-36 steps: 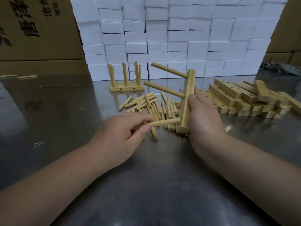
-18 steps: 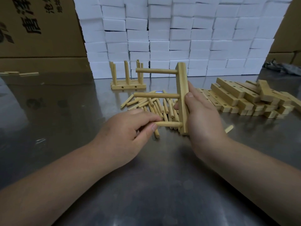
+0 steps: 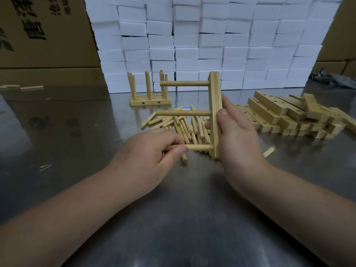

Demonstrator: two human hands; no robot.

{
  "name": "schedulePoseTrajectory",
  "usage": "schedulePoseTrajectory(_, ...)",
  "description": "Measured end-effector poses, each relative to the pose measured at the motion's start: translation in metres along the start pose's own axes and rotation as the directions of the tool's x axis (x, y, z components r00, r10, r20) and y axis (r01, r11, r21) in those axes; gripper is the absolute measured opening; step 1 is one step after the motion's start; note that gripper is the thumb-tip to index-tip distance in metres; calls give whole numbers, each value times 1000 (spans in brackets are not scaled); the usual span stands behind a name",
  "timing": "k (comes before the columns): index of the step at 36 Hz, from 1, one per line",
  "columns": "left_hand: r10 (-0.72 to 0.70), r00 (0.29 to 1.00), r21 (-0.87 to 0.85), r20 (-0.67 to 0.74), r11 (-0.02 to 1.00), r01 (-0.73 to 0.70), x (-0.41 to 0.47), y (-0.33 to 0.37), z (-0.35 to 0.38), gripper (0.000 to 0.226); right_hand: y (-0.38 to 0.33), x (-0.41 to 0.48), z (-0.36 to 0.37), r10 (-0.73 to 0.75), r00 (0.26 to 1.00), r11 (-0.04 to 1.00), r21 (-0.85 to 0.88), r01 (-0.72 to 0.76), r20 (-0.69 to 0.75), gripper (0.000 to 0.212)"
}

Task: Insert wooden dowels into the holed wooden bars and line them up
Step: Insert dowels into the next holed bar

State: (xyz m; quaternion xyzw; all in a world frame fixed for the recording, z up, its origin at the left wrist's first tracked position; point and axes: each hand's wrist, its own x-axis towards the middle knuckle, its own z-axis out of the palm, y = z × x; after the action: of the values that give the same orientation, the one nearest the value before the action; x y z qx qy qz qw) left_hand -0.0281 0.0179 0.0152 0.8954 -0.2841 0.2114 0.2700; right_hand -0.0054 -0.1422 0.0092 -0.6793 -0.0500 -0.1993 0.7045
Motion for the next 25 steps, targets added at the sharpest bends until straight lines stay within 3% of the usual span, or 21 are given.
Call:
schedulePoseTrajectory(4,9,995,139,102,990,-23,4,-1,-1,10,-2,-2,1,-85,996,994,-74,86,23,40)
schedulePoseTrajectory(9,92,996,269,17,959,-93,6,-5,-10,27,-3,1,0,-144,987,980,-128,152,68,47)
schedulePoseTrajectory(12,51,997,209,59,976,-62,7,-3,-11,30,-1,2,0,-150,986,976,-148,159,73,44)
schedulePoseTrajectory(15,41,995,84,91,995,-48,6,-5,-8,8,1,2,-1,-163,985,969,-176,171,61,42)
schedulePoseTrajectory(20,70,992,18,109,997,-73,5,-9,-13,10,0,7,-3,-50,996,994,-94,57,75,41)
schedulePoseTrajectory(22,55,995,34,79,998,-58,5,-11,-14,16,-1,7,-4,-30,998,994,-100,36,59,40)
schedulePoseTrajectory(25,-4,997,34,-76,999,7,4,-16,-18,29,-5,8,-7,0,1000,997,-76,0,-5,40)
